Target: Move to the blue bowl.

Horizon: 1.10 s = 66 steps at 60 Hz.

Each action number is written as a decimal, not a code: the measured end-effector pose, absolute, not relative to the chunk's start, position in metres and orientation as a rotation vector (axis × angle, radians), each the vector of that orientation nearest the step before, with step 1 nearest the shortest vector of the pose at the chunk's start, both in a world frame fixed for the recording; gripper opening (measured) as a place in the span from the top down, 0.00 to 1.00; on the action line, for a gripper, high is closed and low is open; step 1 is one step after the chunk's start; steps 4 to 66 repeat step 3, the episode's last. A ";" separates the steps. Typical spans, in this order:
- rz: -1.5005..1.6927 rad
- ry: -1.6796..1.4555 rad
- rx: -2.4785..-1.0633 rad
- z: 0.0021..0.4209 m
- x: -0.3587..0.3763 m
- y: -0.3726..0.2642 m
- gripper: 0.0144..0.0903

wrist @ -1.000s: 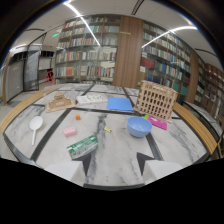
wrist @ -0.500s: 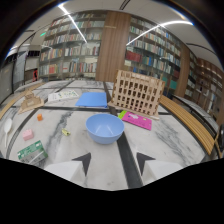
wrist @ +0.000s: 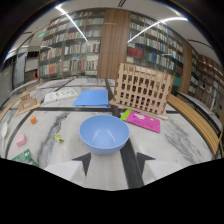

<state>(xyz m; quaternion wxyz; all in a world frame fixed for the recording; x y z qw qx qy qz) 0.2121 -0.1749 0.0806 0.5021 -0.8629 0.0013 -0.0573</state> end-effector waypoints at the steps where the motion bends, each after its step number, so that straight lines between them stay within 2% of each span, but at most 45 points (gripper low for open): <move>1: -0.140 0.003 -2.086 0.080 0.212 -0.175 0.06; 66: -0.142 0.004 -2.088 0.079 0.213 -0.175 0.06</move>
